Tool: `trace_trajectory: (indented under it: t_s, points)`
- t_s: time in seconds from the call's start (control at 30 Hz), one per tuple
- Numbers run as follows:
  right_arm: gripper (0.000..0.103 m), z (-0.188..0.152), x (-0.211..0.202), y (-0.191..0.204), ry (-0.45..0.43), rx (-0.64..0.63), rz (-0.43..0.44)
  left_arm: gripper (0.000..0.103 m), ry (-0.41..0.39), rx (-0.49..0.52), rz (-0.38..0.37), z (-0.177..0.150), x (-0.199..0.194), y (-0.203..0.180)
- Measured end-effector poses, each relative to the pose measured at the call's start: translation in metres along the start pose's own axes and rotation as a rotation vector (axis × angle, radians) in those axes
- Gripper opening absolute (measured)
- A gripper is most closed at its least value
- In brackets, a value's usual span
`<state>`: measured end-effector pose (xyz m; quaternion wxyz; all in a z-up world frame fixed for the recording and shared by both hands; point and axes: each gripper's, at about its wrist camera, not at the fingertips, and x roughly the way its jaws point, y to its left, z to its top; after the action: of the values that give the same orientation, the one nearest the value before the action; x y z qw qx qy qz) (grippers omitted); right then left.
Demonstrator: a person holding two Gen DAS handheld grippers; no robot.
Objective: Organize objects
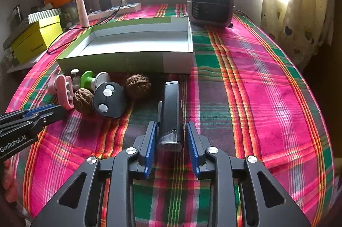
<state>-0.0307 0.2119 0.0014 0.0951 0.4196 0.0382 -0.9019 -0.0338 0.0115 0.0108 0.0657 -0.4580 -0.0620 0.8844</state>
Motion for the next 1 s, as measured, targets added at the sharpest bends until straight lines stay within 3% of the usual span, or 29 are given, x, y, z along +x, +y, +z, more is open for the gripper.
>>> trace_trajectory:
  t_s: [0.27, 0.33, 0.53, 0.8, 1.0]
  points:
    - [0.025, -0.002, -0.002, 0.0, -0.002, -0.001, 0.008, 0.022, -0.003, -0.018, -0.021, 0.002, 0.001, 0.0]
    - [0.025, -0.002, -0.002, 0.0, -0.003, -0.001, 0.011, 0.034, -0.006, -0.032, -0.036, 0.005, 0.002, -0.001]
    - [0.025, -0.001, -0.001, -0.001, -0.007, -0.004, 0.02, 0.039, -0.01, -0.056, -0.038, 0.012, 0.004, -0.004]
    - [0.025, -0.001, -0.001, -0.002, -0.012, -0.012, 0.028, 0.039, -0.013, -0.094, 0.022, 0.015, 0.01, -0.001]
    - [0.025, -0.002, -0.001, -0.002, -0.013, -0.01, 0.03, 0.023, -0.007, -0.071, 0.022, 0.012, 0.009, -0.003]
